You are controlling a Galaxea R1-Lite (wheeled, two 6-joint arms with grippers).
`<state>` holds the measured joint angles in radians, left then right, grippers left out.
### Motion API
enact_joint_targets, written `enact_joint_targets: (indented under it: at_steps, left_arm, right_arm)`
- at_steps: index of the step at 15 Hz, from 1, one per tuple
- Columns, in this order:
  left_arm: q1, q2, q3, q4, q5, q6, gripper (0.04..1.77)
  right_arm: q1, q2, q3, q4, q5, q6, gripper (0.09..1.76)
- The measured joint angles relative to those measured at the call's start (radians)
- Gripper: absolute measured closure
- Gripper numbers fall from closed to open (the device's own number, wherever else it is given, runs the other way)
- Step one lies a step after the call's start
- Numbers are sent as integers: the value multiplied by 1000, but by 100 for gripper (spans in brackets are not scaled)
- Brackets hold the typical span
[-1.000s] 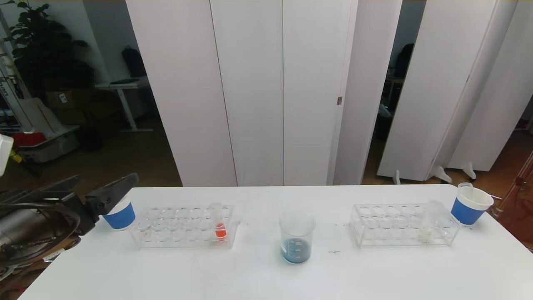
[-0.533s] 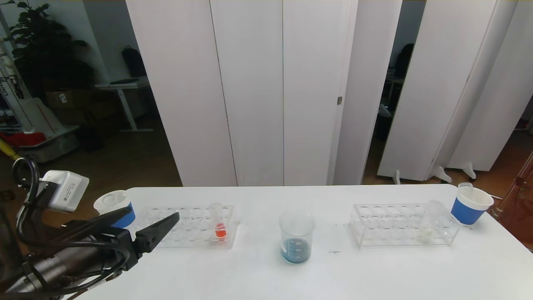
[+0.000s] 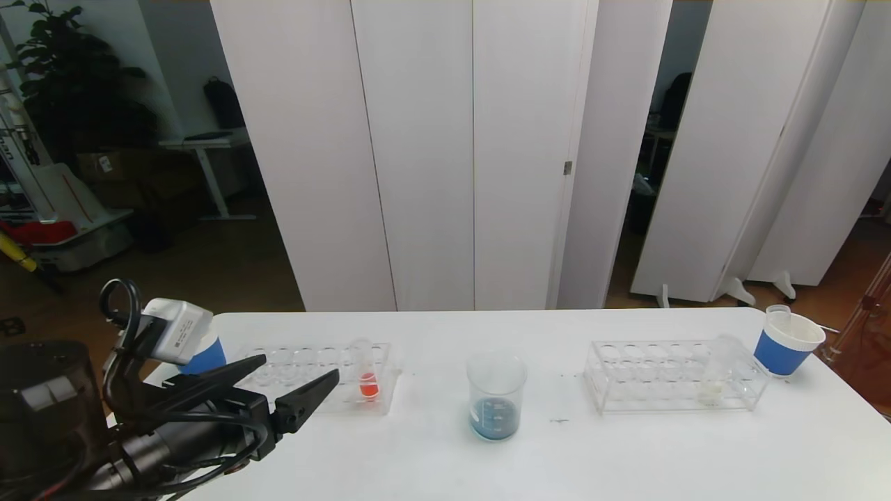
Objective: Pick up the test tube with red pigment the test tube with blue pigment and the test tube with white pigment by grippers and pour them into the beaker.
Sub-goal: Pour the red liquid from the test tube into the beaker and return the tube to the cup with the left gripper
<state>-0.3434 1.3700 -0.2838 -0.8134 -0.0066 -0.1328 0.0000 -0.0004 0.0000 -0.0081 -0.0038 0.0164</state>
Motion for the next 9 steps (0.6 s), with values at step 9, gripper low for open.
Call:
enact_joint_targets:
  at_steps: [9]
  left_arm:
    - [-19,348,43,-408,99,-67,7]
  right_arm:
    - [0,0,0,0,0,0,10]
